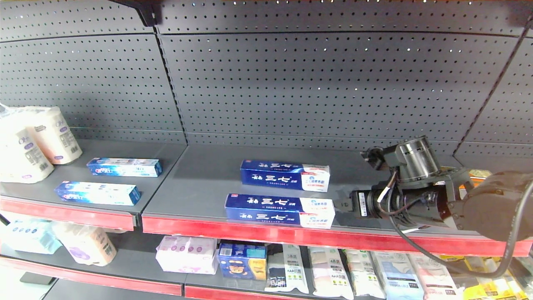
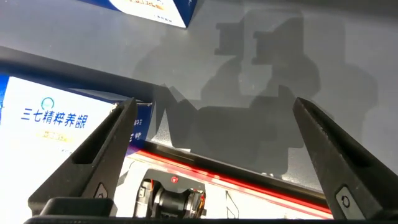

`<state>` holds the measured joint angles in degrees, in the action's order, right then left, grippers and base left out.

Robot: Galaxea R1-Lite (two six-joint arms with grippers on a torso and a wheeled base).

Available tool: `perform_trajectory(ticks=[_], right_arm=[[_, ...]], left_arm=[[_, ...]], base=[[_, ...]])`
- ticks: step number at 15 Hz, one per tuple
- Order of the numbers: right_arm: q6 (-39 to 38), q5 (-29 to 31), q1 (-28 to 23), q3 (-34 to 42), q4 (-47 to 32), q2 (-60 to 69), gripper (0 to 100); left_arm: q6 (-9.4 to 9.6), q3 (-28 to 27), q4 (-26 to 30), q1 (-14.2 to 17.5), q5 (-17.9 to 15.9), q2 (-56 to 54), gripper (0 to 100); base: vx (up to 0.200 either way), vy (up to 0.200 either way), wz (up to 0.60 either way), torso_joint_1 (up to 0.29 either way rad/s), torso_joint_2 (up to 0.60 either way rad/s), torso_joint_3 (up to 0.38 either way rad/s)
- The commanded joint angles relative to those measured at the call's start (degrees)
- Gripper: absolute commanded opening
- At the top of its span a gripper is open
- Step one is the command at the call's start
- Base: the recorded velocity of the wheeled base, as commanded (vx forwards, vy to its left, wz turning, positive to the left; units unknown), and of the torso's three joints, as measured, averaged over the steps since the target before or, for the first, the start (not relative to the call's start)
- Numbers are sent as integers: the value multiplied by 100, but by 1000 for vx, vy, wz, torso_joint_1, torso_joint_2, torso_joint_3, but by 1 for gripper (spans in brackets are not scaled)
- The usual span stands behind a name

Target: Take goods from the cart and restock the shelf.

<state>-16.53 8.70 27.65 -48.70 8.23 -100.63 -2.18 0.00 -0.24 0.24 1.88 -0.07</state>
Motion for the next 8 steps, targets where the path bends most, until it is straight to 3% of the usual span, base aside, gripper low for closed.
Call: perform_trajectory(ticks=[1,8], right_arm=[[1,0,30,1,3,-9,100],[-34,0,65,-8,3,-88,100]], left_arm=[[-2,0,-2,2,6,7,100],[-2,0,-2,2,-3,7,100]], base=[[0,0,0,0,0,0],[0,0,0,0,0,0]])
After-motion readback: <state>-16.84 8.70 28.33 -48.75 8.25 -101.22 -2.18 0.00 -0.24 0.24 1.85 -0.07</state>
